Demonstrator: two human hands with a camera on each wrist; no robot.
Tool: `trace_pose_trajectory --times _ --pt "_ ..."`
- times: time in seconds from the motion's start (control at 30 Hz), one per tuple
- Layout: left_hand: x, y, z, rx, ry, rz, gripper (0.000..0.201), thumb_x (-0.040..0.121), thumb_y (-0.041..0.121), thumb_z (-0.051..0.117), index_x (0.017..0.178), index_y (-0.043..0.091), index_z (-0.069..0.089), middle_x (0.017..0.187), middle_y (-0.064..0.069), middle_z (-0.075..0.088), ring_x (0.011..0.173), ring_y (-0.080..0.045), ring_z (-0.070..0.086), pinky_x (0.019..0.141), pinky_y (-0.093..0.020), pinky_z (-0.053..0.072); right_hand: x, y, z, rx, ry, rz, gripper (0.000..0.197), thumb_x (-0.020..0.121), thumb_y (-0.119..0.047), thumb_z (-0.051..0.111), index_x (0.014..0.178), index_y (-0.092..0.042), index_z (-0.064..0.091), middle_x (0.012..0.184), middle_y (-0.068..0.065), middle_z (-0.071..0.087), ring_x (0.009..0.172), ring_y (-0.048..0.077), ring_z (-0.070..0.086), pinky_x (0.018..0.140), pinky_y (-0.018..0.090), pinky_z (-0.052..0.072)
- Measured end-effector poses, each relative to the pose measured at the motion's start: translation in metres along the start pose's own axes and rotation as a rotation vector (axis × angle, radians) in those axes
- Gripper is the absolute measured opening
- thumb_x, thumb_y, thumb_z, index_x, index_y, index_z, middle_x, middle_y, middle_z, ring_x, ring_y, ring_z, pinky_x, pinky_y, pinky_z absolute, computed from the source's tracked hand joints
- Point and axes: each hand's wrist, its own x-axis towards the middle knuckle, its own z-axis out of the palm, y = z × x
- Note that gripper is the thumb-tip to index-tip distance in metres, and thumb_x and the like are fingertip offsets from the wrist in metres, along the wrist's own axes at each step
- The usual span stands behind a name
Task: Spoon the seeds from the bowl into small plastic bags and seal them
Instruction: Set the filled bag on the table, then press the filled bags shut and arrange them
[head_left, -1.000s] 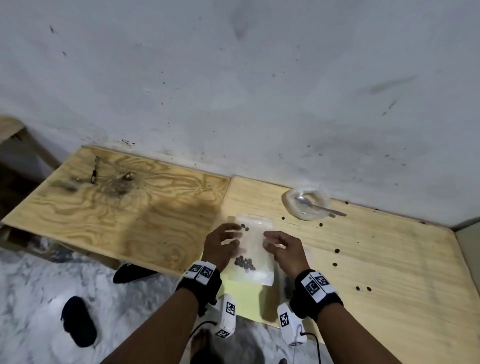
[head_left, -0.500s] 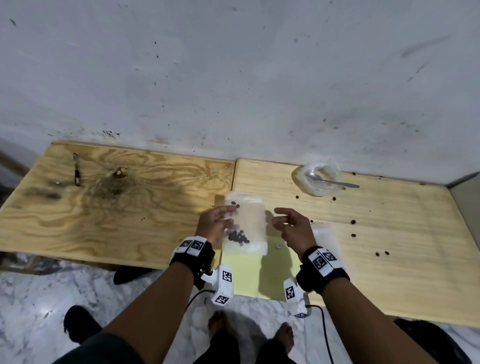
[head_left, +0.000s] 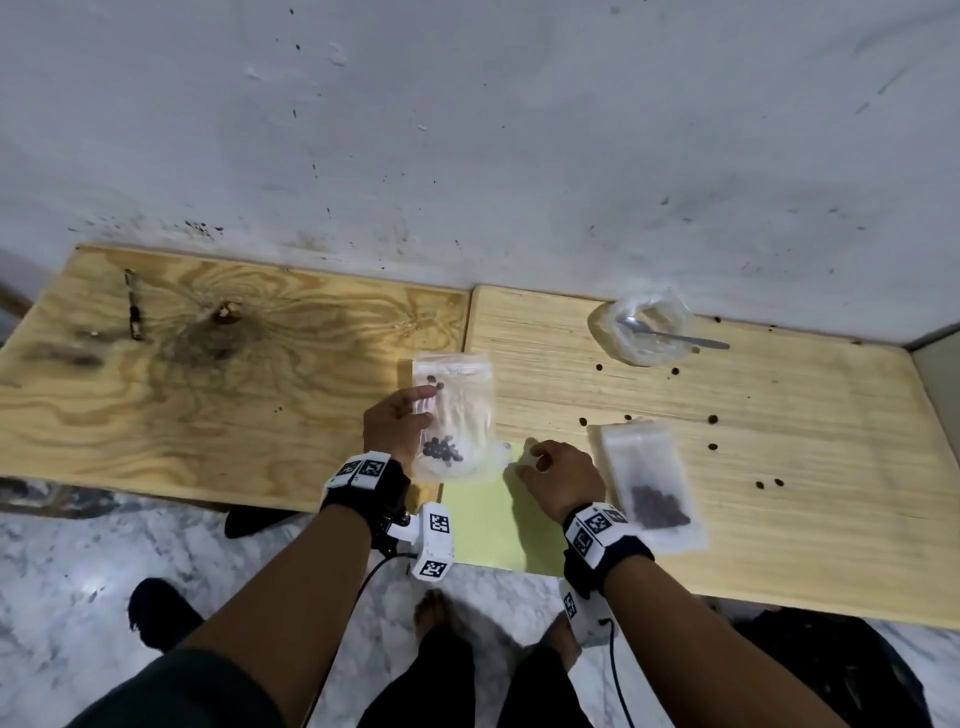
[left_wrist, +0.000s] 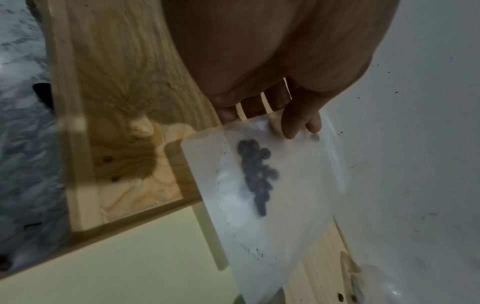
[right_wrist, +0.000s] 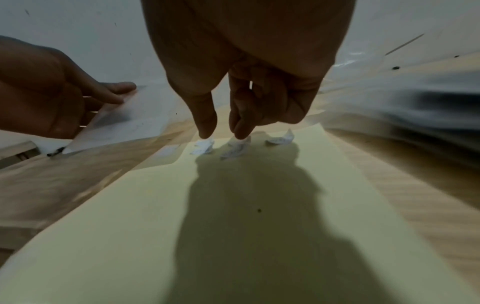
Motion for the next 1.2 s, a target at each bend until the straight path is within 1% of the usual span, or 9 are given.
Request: trace_pose_trajectory --times 0.1,0.27,0.4,0.5,0.67,0.8,0.93,1.03,1.2 --pt "-0.004 -0.003 -0.007 -0.032 -0.002 -0.009 0.041 0.072 -0.023 0.058 0.094 0.007 0.073 0.104 -0.005 0.070 0.074 0.005 0.063 0.062 -0.013 0.051 0.002 -0.012 0.005 -0.057 0.019 -0.003 0.030 0.082 -0.049 0.067 0.101 -0.027 0.070 0.098 -0.006 0.066 0.101 0.022 0.065 0.075 0.025 0.042" --pt "-0.009 -0.006 -0.017 -0.062 0.002 -0.003 0.038 0.073 -0.025 0.055 0.100 -0.004 0.070 0.104 -0.006 0.069 0.090 -0.010 0.063 0.058 -0.008 0.049 0.008 -0.023 0.013 -0.047 0.032 0.052 0.019 0.082 -0.048 0.065 0.083 -0.029 0.065 0.082 -0.009 0.059 0.082 0.021 0.059 0.070 0.025 0.040" --pt "-0.010 -0.012 -0.020 -0.044 0.012 -0.003 0.038 0.072 -0.024 0.057 0.096 0.001 0.072 0.103 -0.005 0.070 0.078 0.002 0.065 0.057 -0.008 0.050 0.016 -0.031 0.016 -0.040 0.039 0.070 0.022 0.083 -0.046 0.063 0.078 -0.025 0.067 0.076 -0.006 0.061 0.075 0.022 0.059 0.069 0.026 0.046" --pt "-0.010 -0.017 -0.021 -0.033 0.027 -0.012 0.038 0.073 -0.023 0.058 0.095 0.004 0.073 0.103 -0.004 0.071 0.082 -0.001 0.065 0.059 -0.008 0.050 0.022 -0.035 0.016 0.016 0.011 0.069 0.018 0.081 -0.041 0.066 0.075 -0.024 0.071 0.074 -0.005 0.066 0.076 0.023 0.065 0.070 0.028 0.055" --pt "-0.009 -0.020 -0.022 0.018 0.028 -0.010 0.033 0.075 -0.018 0.062 0.093 0.008 0.075 0.094 0.002 0.071 0.058 0.013 0.059 0.052 -0.006 0.046 0.022 -0.039 0.010 0.036 -0.026 0.019 0.016 0.085 -0.036 0.066 0.071 -0.028 0.063 0.076 -0.006 0.062 0.081 0.022 0.063 0.073 0.029 0.052" --pt "-0.009 -0.020 -0.023 -0.032 0.032 0.011 0.020 0.082 -0.004 0.069 0.079 0.016 0.073 0.091 0.006 0.074 0.080 -0.001 0.067 0.060 -0.013 0.049 0.023 -0.036 0.002 0.263 0.070 0.006 0.021 0.086 -0.037 0.070 0.073 -0.024 0.061 0.076 -0.004 0.064 0.078 0.021 0.061 0.070 0.027 0.043" --pt "-0.014 -0.013 -0.015 0.004 -0.051 0.072 0.025 0.079 -0.013 0.066 0.087 0.010 0.073 0.101 0.002 0.073 0.095 -0.003 0.066 0.070 -0.014 0.050 0.017 -0.044 0.001 0.637 0.031 -0.137 0.022 0.083 -0.020 0.079 0.068 -0.012 0.064 0.068 -0.004 0.062 0.073 0.010 0.061 0.073 0.027 0.047" --pt "-0.021 -0.005 -0.004 0.012 -0.152 0.099 0.035 0.077 -0.019 0.061 0.098 0.007 0.069 0.105 -0.001 0.071 0.100 -0.004 0.064 0.064 -0.010 0.050 0.009 -0.058 0.003 0.602 -0.022 -0.219 0.015 0.082 -0.022 0.079 0.071 -0.017 0.070 0.069 -0.006 0.062 0.069 0.012 0.056 0.073 0.027 0.046" --pt "-0.023 0.000 0.005 -0.025 -0.255 0.084 0.046 0.073 -0.023 0.062 0.099 0.014 0.069 0.113 -0.003 0.069 0.112 -0.014 0.062 0.073 -0.016 0.054 0.004 -0.066 -0.002 0.483 0.116 -0.213 0.015 0.082 -0.027 0.078 0.072 -0.019 0.071 0.074 -0.005 0.070 0.072 0.014 0.063 0.074 0.029 0.051"
